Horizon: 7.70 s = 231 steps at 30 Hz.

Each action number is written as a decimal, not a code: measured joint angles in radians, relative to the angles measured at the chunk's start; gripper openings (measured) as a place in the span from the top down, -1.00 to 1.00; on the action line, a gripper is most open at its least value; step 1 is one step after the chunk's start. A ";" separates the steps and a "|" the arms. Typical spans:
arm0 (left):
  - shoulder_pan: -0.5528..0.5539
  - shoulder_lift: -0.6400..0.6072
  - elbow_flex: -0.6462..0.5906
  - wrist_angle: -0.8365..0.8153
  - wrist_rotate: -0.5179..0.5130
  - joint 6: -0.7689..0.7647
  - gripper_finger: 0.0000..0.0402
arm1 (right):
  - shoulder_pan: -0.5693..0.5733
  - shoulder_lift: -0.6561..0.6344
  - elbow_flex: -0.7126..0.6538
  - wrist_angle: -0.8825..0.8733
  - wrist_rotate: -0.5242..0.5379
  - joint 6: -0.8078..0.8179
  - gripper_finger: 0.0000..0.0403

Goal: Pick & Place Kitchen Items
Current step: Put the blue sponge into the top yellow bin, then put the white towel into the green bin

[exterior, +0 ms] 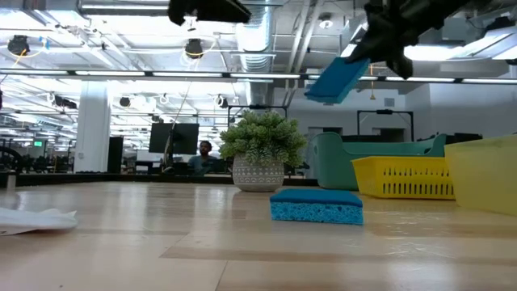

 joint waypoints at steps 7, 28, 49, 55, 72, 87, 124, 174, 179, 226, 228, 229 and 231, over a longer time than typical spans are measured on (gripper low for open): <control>0.055 -0.185 -0.144 0.109 0.001 -0.026 0.75 | 0.125 -0.120 -0.085 -0.049 0.215 0.189 1.00; 0.103 -0.398 -0.283 0.361 -0.047 -0.044 0.77 | 0.483 -0.409 -0.516 0.082 0.745 0.911 1.00; 0.215 -0.398 -0.283 0.367 -0.105 -0.108 0.77 | 0.647 -0.237 -0.518 -0.199 0.884 1.464 1.00; 0.214 -0.398 -0.283 0.361 -0.104 -0.108 0.77 | 0.643 -0.212 -0.518 -0.220 0.882 1.492 1.00; 0.214 -0.398 -0.283 0.360 -0.101 -0.108 0.77 | 0.643 -0.079 -0.518 -0.210 0.848 1.605 1.00; 0.214 -0.398 -0.282 0.359 -0.102 -0.109 0.77 | 0.645 -0.080 -0.518 -0.205 0.828 1.532 0.74; 0.214 -0.398 -0.282 0.351 -0.069 -0.116 0.77 | 0.645 -0.084 -0.405 -0.341 0.829 1.434 -0.29; 0.211 -0.398 -0.282 0.306 -0.018 -0.133 0.77 | 0.669 -0.193 -0.042 -0.467 1.350 0.391 -0.29; 0.211 -0.398 -0.282 0.306 -0.017 -0.137 0.77 | 0.669 -0.202 0.052 -0.467 1.336 0.282 -0.29; -0.182 0.108 -0.056 0.208 -0.021 -0.126 0.24 | 0.669 -0.359 0.076 -0.469 1.330 -0.001 -0.29; -0.185 0.122 -0.054 0.144 -0.021 -0.126 0.20 | 0.669 -0.359 0.076 -0.469 1.330 -0.001 -0.29; -0.185 0.124 -0.054 0.107 -0.021 -0.131 0.18 | 0.669 -0.359 0.076 -0.469 1.330 -0.001 -0.29; -0.189 0.124 -0.053 0.040 -0.021 -0.189 0.15 | 0.669 -0.359 0.076 -0.470 1.328 -0.001 -0.29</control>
